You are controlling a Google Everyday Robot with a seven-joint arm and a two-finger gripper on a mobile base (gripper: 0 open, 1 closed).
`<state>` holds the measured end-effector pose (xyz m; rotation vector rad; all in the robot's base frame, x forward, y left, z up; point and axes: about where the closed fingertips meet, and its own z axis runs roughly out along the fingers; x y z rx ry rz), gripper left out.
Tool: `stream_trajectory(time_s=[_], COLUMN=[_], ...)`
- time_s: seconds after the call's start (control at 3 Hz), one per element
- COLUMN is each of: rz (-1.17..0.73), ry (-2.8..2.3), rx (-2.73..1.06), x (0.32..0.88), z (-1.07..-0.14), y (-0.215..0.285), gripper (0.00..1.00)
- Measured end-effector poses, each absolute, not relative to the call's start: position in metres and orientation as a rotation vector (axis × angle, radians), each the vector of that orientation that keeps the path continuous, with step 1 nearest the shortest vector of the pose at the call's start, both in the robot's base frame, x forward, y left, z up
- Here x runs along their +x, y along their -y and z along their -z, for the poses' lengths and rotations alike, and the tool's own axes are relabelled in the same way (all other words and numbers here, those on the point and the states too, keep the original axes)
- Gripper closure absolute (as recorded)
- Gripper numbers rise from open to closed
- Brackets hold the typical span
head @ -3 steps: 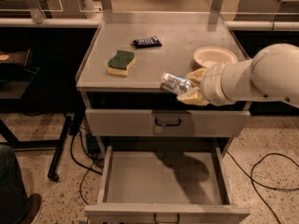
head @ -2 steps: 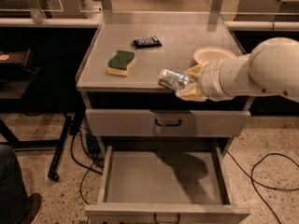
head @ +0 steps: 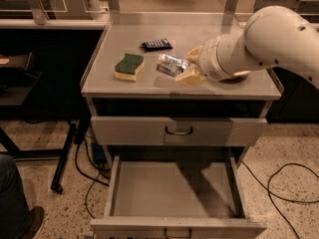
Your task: Pick redbull can from middle drawer and place on counter
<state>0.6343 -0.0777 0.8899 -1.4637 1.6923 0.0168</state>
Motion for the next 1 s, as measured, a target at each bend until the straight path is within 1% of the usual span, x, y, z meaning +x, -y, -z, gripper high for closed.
stream_trajectory(time_s=[1.0], rz=[-0.133], ry=[-1.819], rx=[-1.397], x=[0.681], z=[-0.868], y=[0.062], gripper=[1.0])
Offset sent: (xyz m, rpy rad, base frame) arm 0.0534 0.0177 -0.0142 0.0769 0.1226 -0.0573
